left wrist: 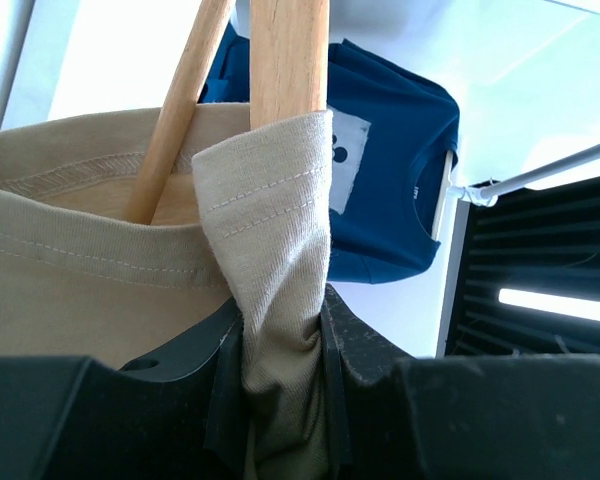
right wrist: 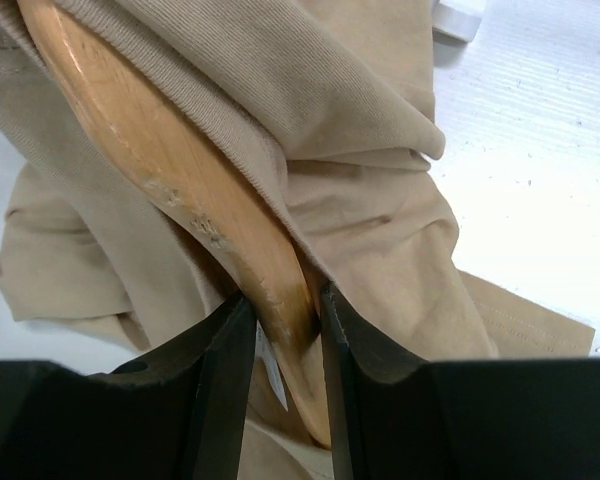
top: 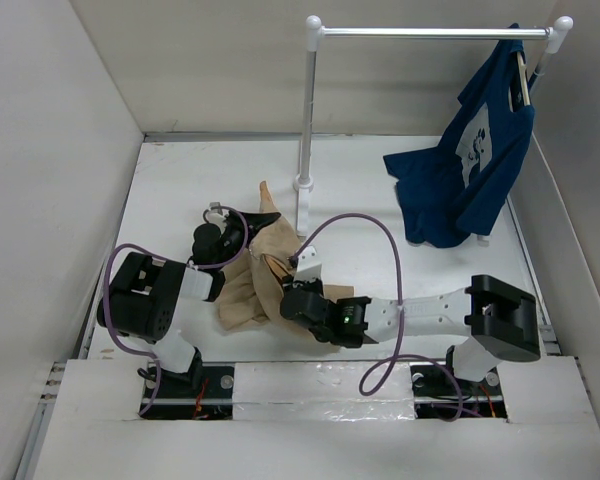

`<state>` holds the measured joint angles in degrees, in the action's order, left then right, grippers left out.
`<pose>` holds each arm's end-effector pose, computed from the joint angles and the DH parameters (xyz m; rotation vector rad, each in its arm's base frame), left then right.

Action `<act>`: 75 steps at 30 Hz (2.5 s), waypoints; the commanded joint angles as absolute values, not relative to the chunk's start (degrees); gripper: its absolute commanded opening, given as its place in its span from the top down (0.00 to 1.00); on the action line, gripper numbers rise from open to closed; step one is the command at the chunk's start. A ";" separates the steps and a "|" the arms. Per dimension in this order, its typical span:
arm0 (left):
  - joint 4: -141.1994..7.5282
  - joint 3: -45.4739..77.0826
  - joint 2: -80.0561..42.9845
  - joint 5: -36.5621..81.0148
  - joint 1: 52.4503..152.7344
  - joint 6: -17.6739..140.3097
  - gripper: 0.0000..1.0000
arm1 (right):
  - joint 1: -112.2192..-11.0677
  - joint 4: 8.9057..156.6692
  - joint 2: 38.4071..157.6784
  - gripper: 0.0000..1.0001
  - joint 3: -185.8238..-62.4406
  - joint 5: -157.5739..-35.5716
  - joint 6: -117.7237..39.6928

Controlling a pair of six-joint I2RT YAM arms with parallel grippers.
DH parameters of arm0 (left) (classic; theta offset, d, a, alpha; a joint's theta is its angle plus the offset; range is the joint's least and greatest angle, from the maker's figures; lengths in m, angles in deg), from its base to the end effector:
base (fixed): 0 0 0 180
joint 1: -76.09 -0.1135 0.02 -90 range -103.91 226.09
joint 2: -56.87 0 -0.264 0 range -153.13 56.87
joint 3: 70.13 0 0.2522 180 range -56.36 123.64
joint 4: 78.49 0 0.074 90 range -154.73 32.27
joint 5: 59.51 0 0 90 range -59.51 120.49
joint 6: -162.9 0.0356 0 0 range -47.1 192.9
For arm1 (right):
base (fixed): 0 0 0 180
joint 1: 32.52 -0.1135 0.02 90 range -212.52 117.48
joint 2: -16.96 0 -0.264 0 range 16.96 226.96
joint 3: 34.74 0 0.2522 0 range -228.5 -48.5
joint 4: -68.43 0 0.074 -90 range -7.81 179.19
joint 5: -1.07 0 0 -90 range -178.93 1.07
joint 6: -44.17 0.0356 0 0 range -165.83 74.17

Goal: Place the t-shirt on the hanger

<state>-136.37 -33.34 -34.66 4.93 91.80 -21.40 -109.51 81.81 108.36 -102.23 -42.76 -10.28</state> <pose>0.2640 -0.0902 0.1773 -0.8045 1.6626 -1.7880 0.1005 0.3211 0.2154 -0.3090 1.9970 0.3467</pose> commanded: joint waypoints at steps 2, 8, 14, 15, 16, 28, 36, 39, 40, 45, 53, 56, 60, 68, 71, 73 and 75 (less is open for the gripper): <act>-162.11 -33.69 -31.90 2.45 92.53 -20.44 1.00 | -108.01 82.90 111.08 0.63 -104.13 -37.69 -11.64; -161.85 -33.86 -31.90 2.36 92.53 -20.18 1.00 | -108.01 82.81 112.24 0.76 -105.54 -36.99 -12.78; -161.50 -33.34 -32.43 1.49 92.53 -19.65 1.00 | -108.01 82.81 108.99 1.00 -104.84 -37.25 -12.87; -161.24 -32.99 -32.69 0.87 92.53 -19.30 1.00 | -108.01 83.16 108.11 1.00 -104.57 -37.34 -12.96; -161.06 -32.72 -32.78 0.69 92.53 -19.04 1.00 | -108.01 83.33 106.28 1.00 -104.31 -38.04 -13.13; -138.85 -30.53 -18.84 3.85 90.77 4.91 0.43 | -103.01 78.85 92.12 1.00 -94.56 -49.55 -13.92; -119.48 -29.73 -3.52 13.00 93.06 23.58 0.44 | -99.14 76.21 87.01 1.00 -91.83 -55.88 -16.47; -118.79 -31.83 -1.58 10.37 93.06 30.16 0.48 | -98.62 77.09 85.61 1.00 -92.00 -57.28 -17.70; -118.96 -32.54 -1.23 9.84 93.06 31.31 0.49 | -98.61 77.44 85.26 1.00 -91.92 -57.55 -17.79; -117.72 -36.41 1.41 7.47 93.06 36.59 0.48 | -97.38 77.62 83.15 1.00 -91.39 -59.57 -18.50; -113.33 -34.48 0.10 17.54 105.17 47.05 0.39 | -96.15 77.27 83.23 1.00 -91.74 -60.19 -18.85; -114.66 -34.66 -0.17 19.31 105.18 46.44 0.39 | -96.15 77.88 82.71 1.00 -91.83 -59.93 -19.02; -112.37 -33.07 -0.87 20.73 105.18 48.37 0.40 | -96.15 79.03 81.21 1.00 -91.83 -59.66 -19.29; -113.77 -29.83 -4.91 15.03 105.18 48.82 0.45 | -96.15 79.38 80.68 1.00 -92.09 -59.84 -19.37; -113.25 -28.07 -6.32 13.62 105.18 49.08 0.54 | -96.15 79.91 80.86 1.00 -92.53 -59.84 -19.37; -113.24 -27.45 -6.59 13.44 105.18 49.08 0.62 | -96.68 80.17 80.60 1.00 -92.71 -59.75 -19.29; -113.69 -26.93 -6.67 13.26 105.18 48.47 0.86 | -96.68 80.26 80.42 1.00 -92.79 -59.58 -19.46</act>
